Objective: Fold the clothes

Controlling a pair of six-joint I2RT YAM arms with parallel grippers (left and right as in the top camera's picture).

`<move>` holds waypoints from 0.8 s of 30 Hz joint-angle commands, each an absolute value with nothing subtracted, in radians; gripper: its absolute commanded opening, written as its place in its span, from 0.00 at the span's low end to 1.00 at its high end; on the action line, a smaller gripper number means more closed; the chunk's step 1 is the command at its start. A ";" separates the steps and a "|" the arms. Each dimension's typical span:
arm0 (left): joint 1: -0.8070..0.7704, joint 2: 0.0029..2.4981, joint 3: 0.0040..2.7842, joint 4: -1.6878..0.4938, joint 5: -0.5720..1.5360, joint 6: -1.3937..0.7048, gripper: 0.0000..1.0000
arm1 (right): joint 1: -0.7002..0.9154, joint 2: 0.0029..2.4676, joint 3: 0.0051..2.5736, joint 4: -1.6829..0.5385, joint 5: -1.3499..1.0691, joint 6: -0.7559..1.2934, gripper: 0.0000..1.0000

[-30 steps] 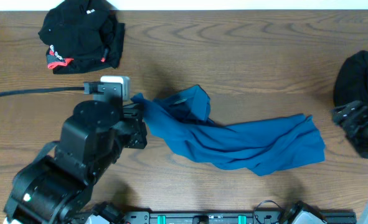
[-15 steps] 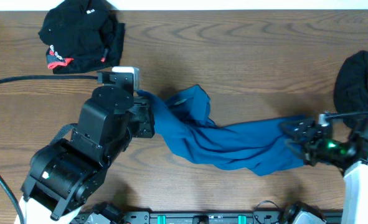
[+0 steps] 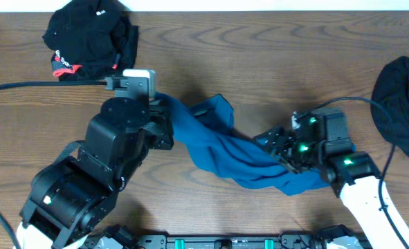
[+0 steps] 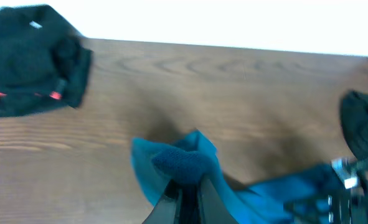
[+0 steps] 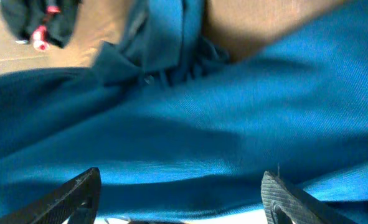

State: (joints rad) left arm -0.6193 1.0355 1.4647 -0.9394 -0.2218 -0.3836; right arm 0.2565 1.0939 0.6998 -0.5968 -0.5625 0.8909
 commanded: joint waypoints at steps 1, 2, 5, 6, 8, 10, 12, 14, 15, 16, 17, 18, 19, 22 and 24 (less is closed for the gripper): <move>-0.622 1.020 1.504 -0.937 -0.381 -0.363 0.06 | 0.339 1.123 0.698 -0.596 -0.467 1.067 0.80; -0.622 1.019 1.504 -0.937 -0.405 -0.363 0.06 | 0.359 1.132 0.698 -0.598 -0.461 1.087 0.79; -0.622 1.019 1.504 -0.940 -0.476 -0.364 0.06 | 0.390 1.142 0.698 -0.592 -0.426 1.133 0.80; -0.622 1.019 1.504 -0.941 -0.496 -0.364 0.06 | 0.391 1.142 0.698 -0.585 -0.416 1.134 0.80; -0.622 1.019 1.504 -0.942 -0.522 -0.363 0.06 | 0.385 1.141 0.698 -0.567 -0.416 1.142 0.80; -0.622 1.019 1.504 -0.944 -0.537 -0.363 0.06 | 0.385 1.140 0.699 -0.556 -0.423 1.159 0.80; -0.622 1.021 1.504 -0.949 -0.568 -0.363 0.06 | 0.385 1.140 0.699 -0.538 -0.445 1.160 0.80; -0.622 1.026 1.504 -0.960 -0.616 -0.363 0.06 | 0.385 1.136 0.700 -0.492 -0.488 1.167 0.80; -0.622 1.031 1.504 -0.965 -0.638 -0.363 0.06 | 0.385 1.134 0.702 -0.460 -0.509 1.165 0.80; -0.622 1.034 1.504 -0.968 -0.653 -0.363 0.06 | 0.385 1.130 0.707 -0.441 -0.514 1.157 0.80; -0.622 1.039 1.504 -0.971 -0.668 -0.363 0.06 | 0.386 1.127 0.712 -0.429 -0.511 1.139 0.80; -0.622 1.045 1.504 -0.972 -0.684 -0.363 0.06 | 0.386 1.123 0.719 -0.430 -0.496 1.122 0.81; -0.622 1.052 1.504 -0.972 -0.705 -0.363 0.06 | 0.387 1.122 0.722 -0.429 -0.480 1.091 0.83; -0.622 1.066 1.504 -0.972 -0.784 -0.363 0.06 | 0.388 1.126 0.723 -0.421 -0.448 0.819 0.85; -0.622 1.074 1.504 -0.971 -0.835 -0.363 0.06 | 0.390 1.131 0.723 -0.450 -0.411 0.580 0.85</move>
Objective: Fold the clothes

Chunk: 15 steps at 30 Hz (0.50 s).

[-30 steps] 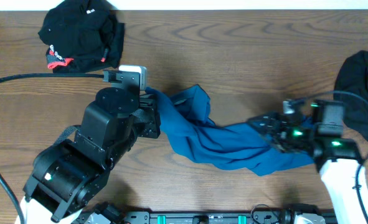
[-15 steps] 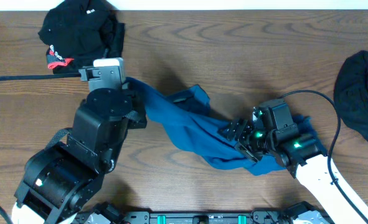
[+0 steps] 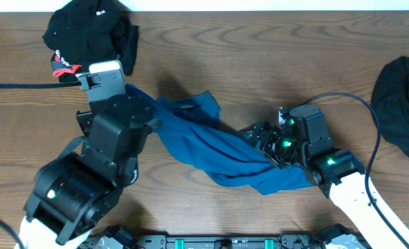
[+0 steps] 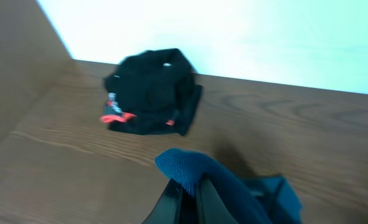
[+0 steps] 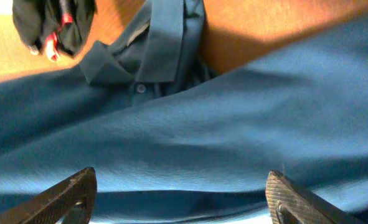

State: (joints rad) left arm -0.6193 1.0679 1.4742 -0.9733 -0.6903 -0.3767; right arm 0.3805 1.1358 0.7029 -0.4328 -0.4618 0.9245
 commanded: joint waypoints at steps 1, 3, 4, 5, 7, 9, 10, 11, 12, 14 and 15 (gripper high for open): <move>-0.620 1.078 1.504 -0.971 -0.848 -0.363 0.06 | 0.389 1.132 0.723 -0.472 -0.397 0.487 0.85; -0.610 1.078 1.504 -0.971 -0.849 -0.364 0.06 | 0.394 1.135 0.723 -0.509 -0.374 0.325 0.84; -0.604 1.078 1.504 -0.972 -0.849 -0.364 0.06 | 0.402 1.135 0.723 -0.529 -0.347 0.262 0.84; -0.600 1.078 1.504 -0.971 -0.849 -0.365 0.06 | 0.411 1.135 0.723 -0.537 -0.323 0.223 0.84; -0.593 1.077 1.504 -0.971 -0.846 -0.378 0.06 | 0.446 1.137 0.723 -0.537 -0.296 0.129 0.84; -0.592 1.077 1.504 -0.971 -0.842 -0.387 0.06 | 0.494 1.141 0.723 -0.532 -0.264 0.064 0.85; -0.592 1.077 1.504 -0.971 -0.834 -0.393 0.06 | 0.527 1.147 0.723 -0.531 -0.230 0.041 0.85; -0.591 1.077 1.504 -0.970 -0.816 -0.395 0.06 | 0.557 1.155 0.723 -0.531 -0.198 0.027 0.86; -0.591 1.077 1.504 -0.970 -0.797 -0.398 0.06 | 0.588 1.166 0.723 -0.528 -0.173 0.018 0.86; -0.590 1.077 1.504 -0.966 -0.768 -0.398 0.06 | 0.657 1.199 0.723 -0.511 -0.161 0.002 0.87; -0.590 1.077 1.504 -0.964 -0.764 -0.398 0.06 | 0.686 1.215 0.723 -0.501 -0.161 0.002 0.87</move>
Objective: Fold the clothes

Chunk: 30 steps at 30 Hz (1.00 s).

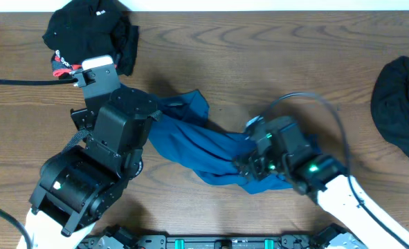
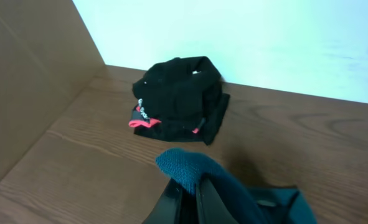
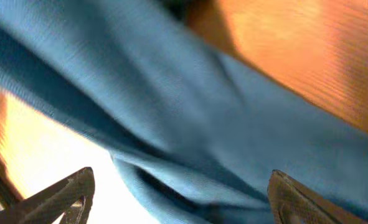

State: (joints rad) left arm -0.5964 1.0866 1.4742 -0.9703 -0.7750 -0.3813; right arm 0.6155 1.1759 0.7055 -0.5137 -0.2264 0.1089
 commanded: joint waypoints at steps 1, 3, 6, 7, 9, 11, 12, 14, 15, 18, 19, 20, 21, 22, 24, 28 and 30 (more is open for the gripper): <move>-0.590 1.077 1.504 -0.964 -0.758 -0.398 0.06 | 0.717 1.234 0.723 -0.488 -0.161 0.002 0.86; -0.590 1.077 1.504 -0.964 -0.747 -0.398 0.06 | 0.768 1.266 0.723 -0.464 -0.161 0.002 0.86; -0.590 1.077 1.504 -0.964 -0.746 -0.398 0.06 | 0.822 1.296 0.723 -0.448 -0.121 0.005 0.86; -0.590 1.077 1.504 -0.964 -0.746 -0.398 0.06 | 0.831 1.301 0.723 -0.452 -0.087 0.011 0.86; -0.590 1.077 1.504 -0.964 -0.744 -0.398 0.06 | 0.841 1.310 0.723 -0.468 -0.001 0.030 0.86; -0.590 1.077 1.504 -0.965 -0.744 -0.398 0.06 | 0.839 1.320 0.723 -0.479 0.031 0.029 0.86; -0.590 1.077 1.504 -0.965 -0.743 -0.398 0.06 | 0.836 1.327 0.723 -0.478 0.032 0.028 0.86; -0.590 1.077 1.504 -0.964 -0.740 -0.398 0.06 | 0.831 1.349 0.723 -0.470 0.038 0.018 0.85; -0.590 1.077 1.504 -0.964 -0.735 -0.398 0.06 | 0.830 1.365 0.723 -0.464 0.039 0.009 0.84; -0.590 1.071 1.504 -0.964 -0.698 -0.397 0.06 | 0.830 1.422 0.723 -0.436 0.064 0.006 0.75; -0.590 1.068 1.504 -0.964 -0.691 -0.397 0.06 | 0.830 1.439 0.723 -0.426 0.072 0.006 0.73; -0.590 1.065 1.504 -0.965 -0.690 -0.397 0.06 | 0.830 1.456 0.723 -0.418 0.080 0.006 0.69; -0.590 1.063 1.504 -0.966 -0.690 -0.397 0.06 | 0.830 1.468 0.723 -0.415 0.088 0.006 0.67; -0.590 1.060 1.504 -0.966 -0.690 -0.397 0.06 | 0.830 1.475 0.723 -0.415 0.105 0.006 0.63; -0.590 1.053 1.504 -0.970 -0.690 -0.397 0.06 | 0.829 1.476 0.723 -0.417 0.130 0.006 0.56; -0.590 1.045 1.504 -0.981 -0.690 -0.397 0.06 | 0.818 1.475 0.729 -0.411 0.160 0.006 0.50; -0.590 1.043 1.504 -0.988 -0.690 -0.397 0.06 | 0.809 1.475 0.740 -0.412 0.162 0.006 0.45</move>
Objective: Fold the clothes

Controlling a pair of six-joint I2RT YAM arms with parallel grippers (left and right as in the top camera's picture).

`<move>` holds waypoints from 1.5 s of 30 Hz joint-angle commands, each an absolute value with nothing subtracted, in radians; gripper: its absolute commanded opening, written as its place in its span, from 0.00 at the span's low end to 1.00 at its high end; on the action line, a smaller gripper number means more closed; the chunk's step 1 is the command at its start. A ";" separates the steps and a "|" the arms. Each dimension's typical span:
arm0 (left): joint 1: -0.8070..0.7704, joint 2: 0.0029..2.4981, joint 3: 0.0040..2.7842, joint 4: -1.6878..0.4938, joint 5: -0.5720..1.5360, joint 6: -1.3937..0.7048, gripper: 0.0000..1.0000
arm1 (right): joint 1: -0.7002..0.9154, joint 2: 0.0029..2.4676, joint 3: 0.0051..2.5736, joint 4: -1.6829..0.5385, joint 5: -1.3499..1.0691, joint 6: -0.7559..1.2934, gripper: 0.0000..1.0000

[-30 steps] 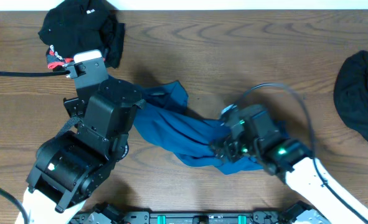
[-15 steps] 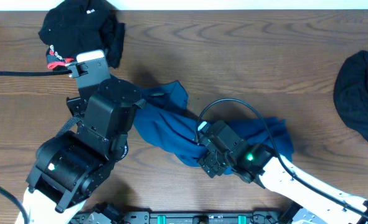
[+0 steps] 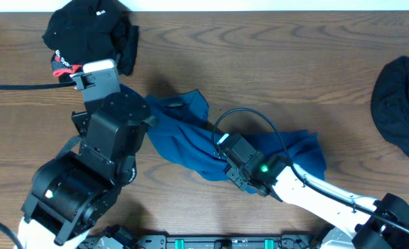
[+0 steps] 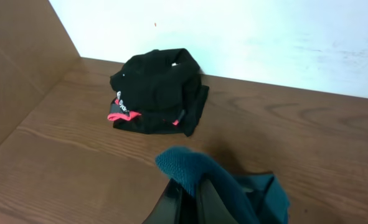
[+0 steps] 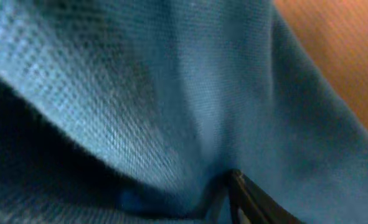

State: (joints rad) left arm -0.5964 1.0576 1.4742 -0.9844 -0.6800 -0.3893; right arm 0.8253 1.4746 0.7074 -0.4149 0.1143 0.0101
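A blue collared shirt (image 3: 190, 138) lies crumpled across the middle of the table, its right end (image 3: 308, 149) spread flat. My left gripper (image 4: 184, 200) is shut on a raised fold of the shirt (image 4: 182, 165) at its left end. My right gripper (image 3: 235, 168) is pressed into the shirt's lower middle edge. In the right wrist view blue cloth (image 5: 171, 81) fills the frame. Only one of its fingers (image 5: 249, 198) shows there, and the other is buried in cloth.
A folded pile of black clothes with red trim (image 3: 86, 34) (image 4: 155, 87) sits at the far left corner. A black garment (image 3: 401, 90) lies at the right edge. A black cable (image 3: 24, 86) runs in from the left, and the left arm's body (image 3: 93, 166) covers the near left.
My right gripper has moved left along the shirt's near edge and is now buried in cloth with one finger showing closer in. The shirt's right end now lies uncovered. My left gripper still holds its fold.
At first my left gripper held the shirt's left end and my right gripper stood open at its right part. The shirt then lay further left with each moment, nearer the black pile. My right gripper followed leftwards, still open, and now sits in the shirt's lower middle.
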 commanded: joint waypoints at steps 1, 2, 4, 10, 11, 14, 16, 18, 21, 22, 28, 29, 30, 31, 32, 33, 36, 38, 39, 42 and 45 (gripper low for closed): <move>-0.590 1.043 1.504 -0.991 -0.690 -0.397 0.06 | 0.802 1.475 0.748 -0.413 0.162 0.006 0.45; -0.590 1.043 1.504 -0.994 -0.690 -0.397 0.06 | 0.796 1.475 0.756 -0.416 0.162 0.006 0.44; -0.590 1.043 1.504 -0.998 -0.691 -0.397 0.06 | 0.780 1.475 0.778 -0.425 0.169 0.006 0.42; -0.590 1.041 1.504 -0.999 -0.691 -0.397 0.06 | 0.757 1.475 0.820 -0.438 0.169 -0.002 0.43; -0.590 1.041 1.504 -0.999 -0.691 -0.397 0.06 | 0.757 1.475 0.822 -0.438 0.169 -0.002 0.44; -0.590 1.041 1.504 -1.002 -0.691 -0.397 0.06 | 0.757 1.475 0.825 -0.438 0.169 -0.002 0.45; -0.590 1.041 1.504 -1.003 -0.691 -0.397 0.06 | 0.756 1.475 0.825 -0.443 0.182 -0.002 0.43; -0.590 1.041 1.504 -1.003 -0.691 -0.397 0.06 | 0.751 1.475 0.825 -0.461 0.215 -0.001 0.25; -0.590 1.039 1.504 -1.003 -0.691 -0.396 0.06 | 0.734 1.475 0.825 -0.485 0.220 0.004 0.03; -0.590 1.039 1.504 -1.003 -0.692 -0.396 0.06 | 0.727 1.475 0.825 -0.494 0.221 0.015 0.01; -0.590 1.028 1.508 -1.001 -0.762 -0.396 0.06 | 0.687 1.472 0.826 -0.536 0.233 0.054 0.01; -0.590 1.025 1.514 -1.002 -0.781 -0.393 0.06 | 0.680 1.470 0.830 -0.543 0.247 0.061 0.01; -0.590 1.023 1.522 -1.001 -0.795 -0.384 0.06 | 0.673 1.467 0.837 -0.554 0.268 0.069 0.01; -0.590 1.022 1.533 -1.002 -0.805 -0.377 0.06 | 0.664 1.462 0.848 -0.570 0.292 0.073 0.01; -0.590 1.021 1.544 -1.001 -0.807 -0.361 0.06 | 0.657 1.458 0.860 -0.585 0.315 0.074 0.01; -0.590 1.018 1.559 -1.001 -0.810 -0.355 0.06 | 0.648 1.453 0.877 -0.604 0.341 0.074 0.01; -0.590 1.006 1.592 -1.002 -0.825 -0.347 0.06 | 0.614 1.439 0.934 -0.656 0.385 0.074 0.01; -0.590 0.996 1.607 -1.002 -0.825 -0.347 0.06 | 0.589 1.436 0.962 -0.677 0.387 0.076 0.01; -0.590 0.992 1.610 -1.002 -0.825 -0.347 0.06 | 0.574 1.435 0.971 -0.685 0.392 0.086 0.01; -0.590 0.971 1.613 -1.002 -0.827 -0.347 0.06 | 0.522 1.435 0.992 -0.710 0.447 0.115 0.01; -0.590 0.951 1.615 -1.001 -0.842 -0.340 0.06 | 0.477 1.433 1.020 -0.749 0.534 0.183 0.01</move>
